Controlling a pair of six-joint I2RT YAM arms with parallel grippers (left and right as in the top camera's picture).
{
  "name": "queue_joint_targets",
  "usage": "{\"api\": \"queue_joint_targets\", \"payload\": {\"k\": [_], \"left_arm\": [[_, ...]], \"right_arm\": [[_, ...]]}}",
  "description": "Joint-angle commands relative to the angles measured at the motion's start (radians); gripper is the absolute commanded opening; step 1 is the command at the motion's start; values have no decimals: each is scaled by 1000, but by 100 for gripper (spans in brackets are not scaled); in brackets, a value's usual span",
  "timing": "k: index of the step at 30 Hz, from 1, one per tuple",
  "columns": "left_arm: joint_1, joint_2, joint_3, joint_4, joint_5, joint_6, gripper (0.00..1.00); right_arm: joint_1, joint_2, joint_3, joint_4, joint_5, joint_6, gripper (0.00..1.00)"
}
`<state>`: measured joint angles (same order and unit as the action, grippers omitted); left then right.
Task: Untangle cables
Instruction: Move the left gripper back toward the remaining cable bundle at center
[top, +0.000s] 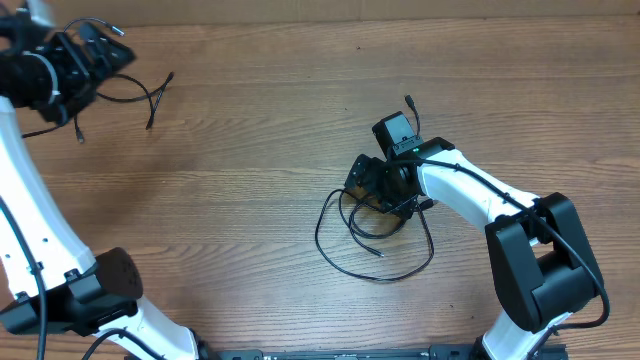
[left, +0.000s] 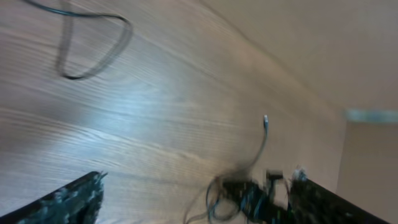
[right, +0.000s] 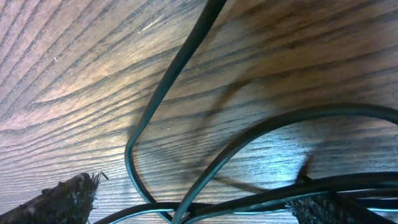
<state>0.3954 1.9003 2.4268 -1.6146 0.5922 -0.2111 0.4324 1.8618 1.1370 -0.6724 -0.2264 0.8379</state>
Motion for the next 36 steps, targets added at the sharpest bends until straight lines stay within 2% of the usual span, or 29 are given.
{"api": "queue_joint_targets", "payload": {"k": [1, 3, 4, 6, 13, 19, 22, 25, 27, 30, 33, 36], "left_arm": [[-82, -1, -2, -30, 50, 115, 91], [-121, -1, -2, -50, 14, 126, 92], [-137, -1, -2, -61, -12, 126, 98], [-174, -2, -2, -75, -66, 126, 100], [-223, -75, -21, -75, -145, 101, 100], [-252, -316, -295, -62, -227, 114, 99], [-253, -472, -523, 45, -154, 111, 100], [-263, -632, -796, 240, 33, 111, 100], [-285, -711, -957, 358, 86, 109, 100], [-344, -791, -1179, 531, 89, 65, 100], [-461, -816, -1371, 711, 48, 16, 100], [-593, -797, -1481, 824, -126, -79, 100]], "right_arm": [[3, 14, -19, 29, -3, 6, 100], [3, 14, -18, 33, -23, -43, 100], [3, 11, -13, 34, -50, -92, 100], [3, -4, 19, -14, -66, -167, 100], [3, -198, 125, -186, 119, -178, 100], [3, -452, 125, -258, 196, -177, 100], [3, -559, 125, -293, 262, -177, 100], [3, -634, 125, -299, 324, -177, 100], [3, -667, 125, -299, 351, -177, 100], [3, -700, 125, -305, 357, -163, 100], [3, -717, 125, -319, 357, -151, 100], [3, -725, 125, -337, 357, -151, 100]]}}
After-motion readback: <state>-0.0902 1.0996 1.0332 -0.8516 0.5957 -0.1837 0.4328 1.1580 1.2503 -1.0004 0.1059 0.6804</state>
